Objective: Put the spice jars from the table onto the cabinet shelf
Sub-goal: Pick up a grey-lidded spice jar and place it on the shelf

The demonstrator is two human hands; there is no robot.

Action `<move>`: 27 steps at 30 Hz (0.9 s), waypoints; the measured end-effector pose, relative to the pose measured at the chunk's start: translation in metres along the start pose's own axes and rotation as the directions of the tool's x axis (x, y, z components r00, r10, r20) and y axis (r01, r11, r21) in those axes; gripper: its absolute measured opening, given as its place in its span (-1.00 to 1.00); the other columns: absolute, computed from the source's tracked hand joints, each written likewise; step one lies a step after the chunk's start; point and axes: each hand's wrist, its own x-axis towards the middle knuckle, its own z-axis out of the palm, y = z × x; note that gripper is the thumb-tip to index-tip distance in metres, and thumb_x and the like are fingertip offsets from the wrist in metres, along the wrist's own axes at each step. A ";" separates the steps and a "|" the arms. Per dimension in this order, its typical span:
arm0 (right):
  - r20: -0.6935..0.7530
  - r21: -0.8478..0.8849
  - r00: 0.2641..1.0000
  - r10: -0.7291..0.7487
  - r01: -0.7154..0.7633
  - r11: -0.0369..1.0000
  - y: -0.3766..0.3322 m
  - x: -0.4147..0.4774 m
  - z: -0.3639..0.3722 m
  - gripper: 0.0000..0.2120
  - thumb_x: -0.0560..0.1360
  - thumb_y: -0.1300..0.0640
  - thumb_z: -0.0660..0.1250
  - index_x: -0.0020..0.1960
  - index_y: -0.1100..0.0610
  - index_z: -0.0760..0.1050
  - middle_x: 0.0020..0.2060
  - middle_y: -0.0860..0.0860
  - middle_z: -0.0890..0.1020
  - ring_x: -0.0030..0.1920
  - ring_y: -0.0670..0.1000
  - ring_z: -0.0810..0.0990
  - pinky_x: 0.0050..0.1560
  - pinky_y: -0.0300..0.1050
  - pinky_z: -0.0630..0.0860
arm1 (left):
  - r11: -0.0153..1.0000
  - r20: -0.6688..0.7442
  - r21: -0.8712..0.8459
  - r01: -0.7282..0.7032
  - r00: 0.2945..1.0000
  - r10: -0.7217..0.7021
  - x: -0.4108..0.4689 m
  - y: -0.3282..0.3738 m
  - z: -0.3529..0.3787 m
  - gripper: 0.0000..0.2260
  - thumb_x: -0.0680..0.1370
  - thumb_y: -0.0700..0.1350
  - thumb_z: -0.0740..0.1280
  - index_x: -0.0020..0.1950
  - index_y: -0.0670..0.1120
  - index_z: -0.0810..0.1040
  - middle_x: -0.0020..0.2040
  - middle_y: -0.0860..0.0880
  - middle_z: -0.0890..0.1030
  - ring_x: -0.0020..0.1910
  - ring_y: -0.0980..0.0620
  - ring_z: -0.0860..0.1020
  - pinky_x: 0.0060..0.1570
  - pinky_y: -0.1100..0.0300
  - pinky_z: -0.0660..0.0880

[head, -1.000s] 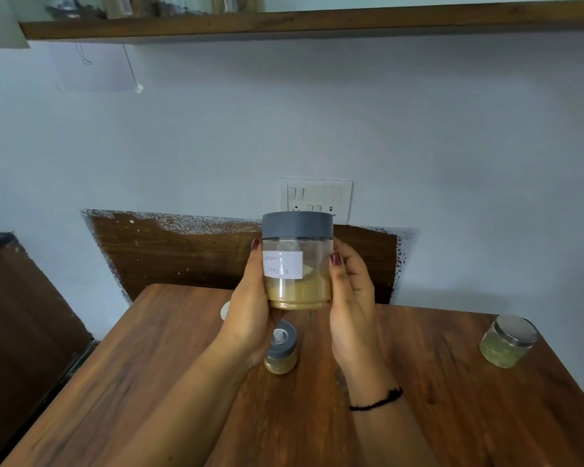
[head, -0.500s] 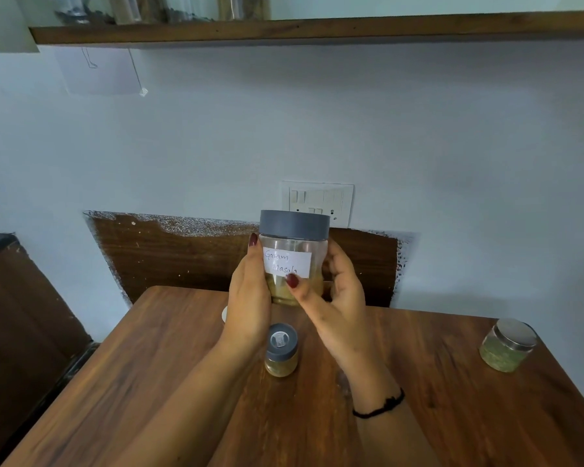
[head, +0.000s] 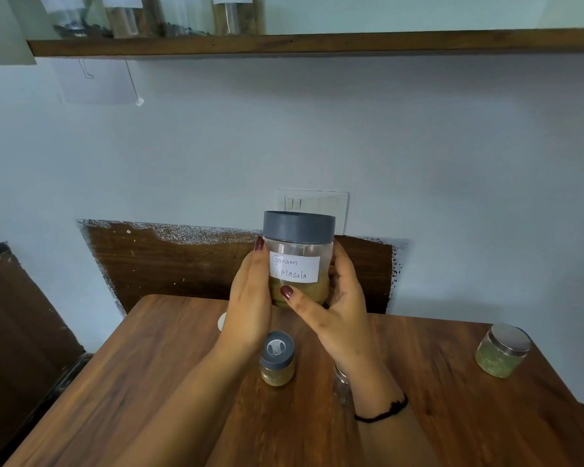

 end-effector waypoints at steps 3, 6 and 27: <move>0.024 0.046 1.000 -0.011 0.010 0.999 -0.005 0.007 -0.002 -0.20 0.33 0.04 0.57 0.47 0.06 0.28 0.32 0.09 0.52 0.34 0.12 0.51 0.19 0.19 0.56 | 0.996 -0.021 0.036 -0.080 0.997 0.081 -0.003 0.013 0.001 -0.63 0.69 0.15 0.04 0.21 0.00 0.54 0.07 -0.01 0.65 0.11 0.04 0.61 0.15 -0.16 0.55; 0.032 0.082 0.999 -0.029 0.026 0.996 -0.014 0.017 -0.002 -0.23 0.35 0.13 0.56 0.47 0.06 0.29 0.31 0.09 0.53 0.33 0.11 0.52 0.18 0.14 0.58 | 0.987 -0.006 0.000 -0.159 0.987 0.159 -0.002 0.030 0.000 -0.67 0.66 0.13 0.11 0.23 -0.01 0.53 0.06 0.04 0.65 0.10 0.09 0.62 0.11 0.08 0.60; -0.006 -0.061 0.954 -0.300 0.299 0.952 -0.126 0.136 0.013 -0.27 0.28 -0.03 0.53 0.36 -0.27 0.29 0.29 -0.24 0.50 0.28 -0.13 0.52 0.09 -0.24 0.60 | 0.750 -0.023 0.304 -0.588 0.782 0.623 0.088 0.111 -0.026 -0.56 0.56 0.16 0.29 0.45 0.24 0.38 0.39 0.25 0.47 0.37 0.29 0.43 0.31 0.27 0.41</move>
